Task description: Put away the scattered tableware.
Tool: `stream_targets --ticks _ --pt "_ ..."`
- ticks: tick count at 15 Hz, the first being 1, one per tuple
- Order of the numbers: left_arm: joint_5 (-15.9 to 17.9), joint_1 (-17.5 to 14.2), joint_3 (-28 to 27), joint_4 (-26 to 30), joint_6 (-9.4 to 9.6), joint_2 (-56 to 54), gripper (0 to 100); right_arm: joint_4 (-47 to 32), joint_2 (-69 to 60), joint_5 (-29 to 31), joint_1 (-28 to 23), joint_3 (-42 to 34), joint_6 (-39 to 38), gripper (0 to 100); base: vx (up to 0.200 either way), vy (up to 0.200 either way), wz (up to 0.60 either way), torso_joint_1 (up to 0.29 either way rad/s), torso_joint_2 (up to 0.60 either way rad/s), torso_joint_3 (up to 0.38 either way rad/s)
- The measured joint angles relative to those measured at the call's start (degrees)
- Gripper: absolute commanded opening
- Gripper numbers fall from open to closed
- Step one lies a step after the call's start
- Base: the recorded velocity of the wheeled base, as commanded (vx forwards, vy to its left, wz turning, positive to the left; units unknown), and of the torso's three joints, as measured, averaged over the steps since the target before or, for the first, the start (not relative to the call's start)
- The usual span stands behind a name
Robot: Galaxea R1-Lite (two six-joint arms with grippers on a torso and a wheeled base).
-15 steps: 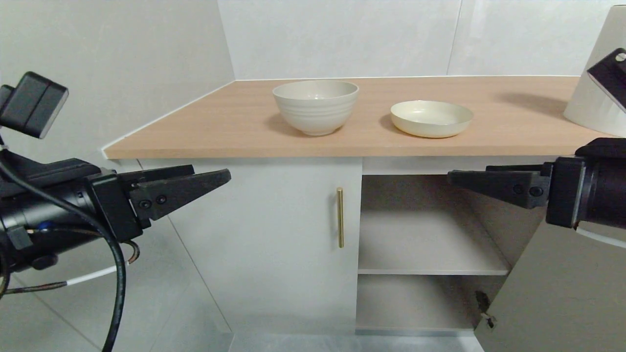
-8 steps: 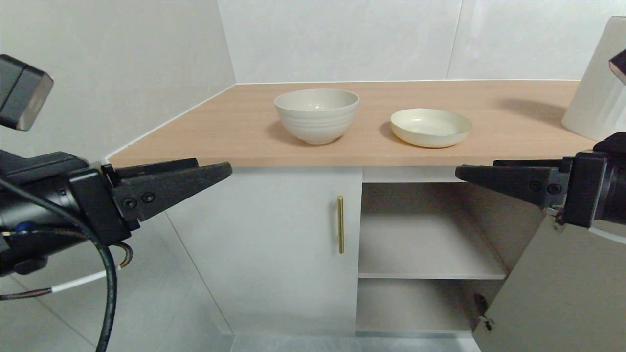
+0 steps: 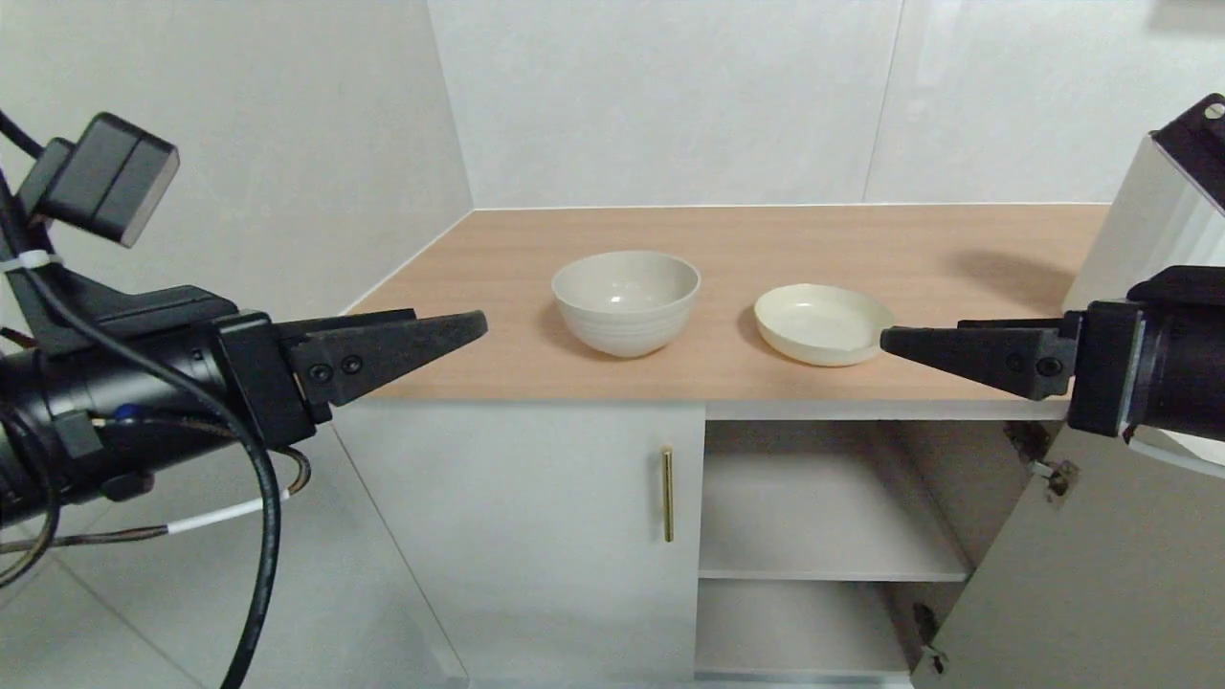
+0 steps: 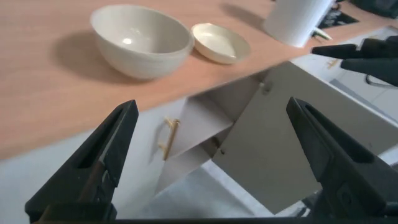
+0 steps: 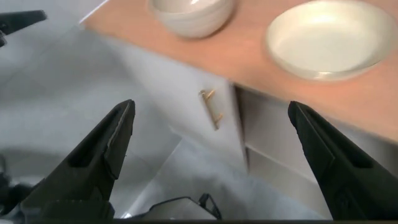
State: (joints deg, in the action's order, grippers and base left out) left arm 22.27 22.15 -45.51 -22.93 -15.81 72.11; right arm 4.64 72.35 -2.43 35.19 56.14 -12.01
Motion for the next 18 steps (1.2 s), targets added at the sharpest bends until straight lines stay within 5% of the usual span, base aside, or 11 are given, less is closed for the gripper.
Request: stream_targets --ticks 3,7,11,13,15,18 --pt "-0.24 -0.2 -3.74 -0.09 -0.79 4.33 100 2.9 1.99 -0.22 -1.77 0.28 0.05 100 0.0 0.0 0.0 0.144 -0.32 -0.18" --pt "-2.07 -0.73 -14.21 1.91 -4.57 12.29 100 0.13 7.06 0.57 -4.9 6.03 -0.79 100 0.0 0.0 0.0 0.017 -0.04 -0.021" --pt "-14.26 -0.93 -24.77 11.91 -5.32 20.31 100 -12.11 14.91 6.96 -8.02 18.33 -8.16 100 0.0 0.0 0.0 0.0 0.0 0.0" --pt "-20.97 -0.11 -30.38 19.46 -8.19 24.42 100 -12.56 18.77 11.78 -8.91 21.11 -8.96 100 0.0 0.0 0.0 0.0 0.0 0.0" --pt "-22.25 1.28 -33.62 22.5 -11.17 27.92 100 -11.67 21.61 14.85 -9.18 22.08 -9.09 100 0.0 0.0 0.0 0.0 0.0 0.0" --pt "-23.97 1.83 -34.95 20.0 -11.69 32.11 100 -9.46 23.52 16.43 -9.29 22.05 -9.17 100 0.0 0.0 0.0 0.0 0.0 0.0"
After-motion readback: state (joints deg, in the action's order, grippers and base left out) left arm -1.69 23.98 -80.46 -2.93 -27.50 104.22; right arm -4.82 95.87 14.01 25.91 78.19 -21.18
